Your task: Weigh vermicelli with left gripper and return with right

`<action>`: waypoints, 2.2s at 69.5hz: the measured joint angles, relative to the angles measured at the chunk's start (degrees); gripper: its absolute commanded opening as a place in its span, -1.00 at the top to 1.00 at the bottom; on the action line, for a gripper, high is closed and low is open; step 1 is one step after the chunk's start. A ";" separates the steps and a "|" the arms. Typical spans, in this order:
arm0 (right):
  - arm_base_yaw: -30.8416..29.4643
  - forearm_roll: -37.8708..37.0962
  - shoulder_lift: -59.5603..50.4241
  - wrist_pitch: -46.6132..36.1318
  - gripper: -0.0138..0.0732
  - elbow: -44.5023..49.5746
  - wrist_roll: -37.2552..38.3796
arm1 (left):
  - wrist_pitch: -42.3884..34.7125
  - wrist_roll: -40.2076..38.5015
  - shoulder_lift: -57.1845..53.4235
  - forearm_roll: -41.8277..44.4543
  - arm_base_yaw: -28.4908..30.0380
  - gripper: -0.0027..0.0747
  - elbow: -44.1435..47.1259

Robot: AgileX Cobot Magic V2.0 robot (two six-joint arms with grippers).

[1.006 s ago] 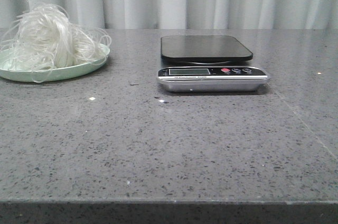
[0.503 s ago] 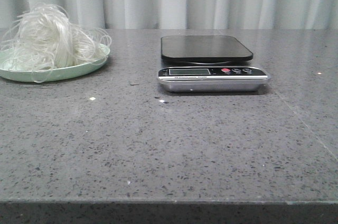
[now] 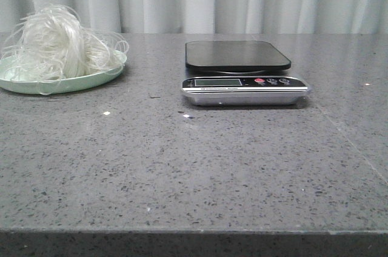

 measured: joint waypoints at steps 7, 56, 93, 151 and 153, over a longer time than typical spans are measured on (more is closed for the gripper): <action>0.00 0.00 0.00 0.00 0.33 0.00 0.00 | -0.15 0.00 -4.05 0.01 0.00 0.58 4.41; 0.00 0.00 0.00 -0.12 0.33 0.02 0.00 | -1.90 0.00 -5.84 0.01 0.00 0.58 8.65; 0.00 0.00 0.00 -0.12 0.33 0.02 -0.10 | -2.03 0.00 -5.84 0.01 0.00 0.58 8.65; -6.59 -14.28 -9.80 -2.25 0.33 12.52 15.05 | -2.03 0.00 -5.84 0.01 0.00 0.58 8.65; -6.63 -14.28 -10.74 -2.57 0.33 13.60 15.05 | -2.03 0.00 -5.84 0.01 0.00 0.58 8.65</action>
